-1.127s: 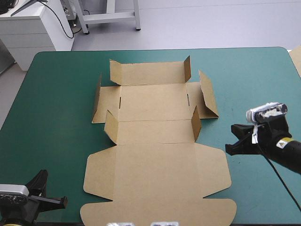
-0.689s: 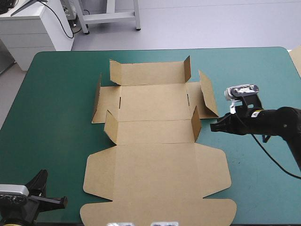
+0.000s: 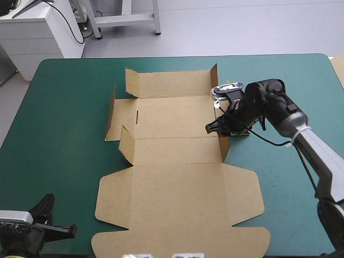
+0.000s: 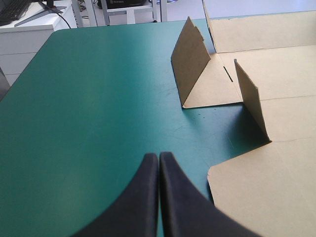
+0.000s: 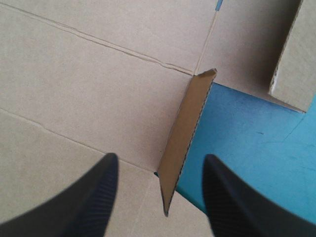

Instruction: Fold the box

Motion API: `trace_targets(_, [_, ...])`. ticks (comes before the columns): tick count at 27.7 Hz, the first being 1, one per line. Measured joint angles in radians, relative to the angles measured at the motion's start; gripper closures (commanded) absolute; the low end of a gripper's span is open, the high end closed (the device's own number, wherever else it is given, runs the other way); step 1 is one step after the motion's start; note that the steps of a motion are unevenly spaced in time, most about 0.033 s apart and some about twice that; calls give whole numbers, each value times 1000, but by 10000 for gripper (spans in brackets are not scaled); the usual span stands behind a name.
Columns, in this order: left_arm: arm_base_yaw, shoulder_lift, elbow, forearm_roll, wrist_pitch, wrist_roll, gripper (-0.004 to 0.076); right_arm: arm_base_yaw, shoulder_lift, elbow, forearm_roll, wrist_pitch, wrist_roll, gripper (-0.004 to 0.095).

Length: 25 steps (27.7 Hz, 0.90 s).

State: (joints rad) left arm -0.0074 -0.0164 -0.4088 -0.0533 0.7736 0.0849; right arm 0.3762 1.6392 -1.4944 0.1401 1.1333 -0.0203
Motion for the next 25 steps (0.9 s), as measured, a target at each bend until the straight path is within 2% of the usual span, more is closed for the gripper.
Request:
trace_targets(1, [0, 0, 0, 0, 0, 0, 731, 0, 16, -18, -1, 10, 1, 73])
trace_targets(18, [0, 0, 0, 0, 0, 0, 731, 0, 164, -37, -37, -33, 60, 78])
trace_targets(22, [0, 0, 0, 0, -1, 0, 731, 0, 197, -37, -37, -27, 66, 195])
trace_targets(24, [0, 0, 0, 0, -1, 0, 731, 0, 206, -37, -37, -21, 82, 314])
trace_targets(25, [0, 0, 0, 0, -1, 0, 731, 0, 208, -37, -37, -20, 90, 405])
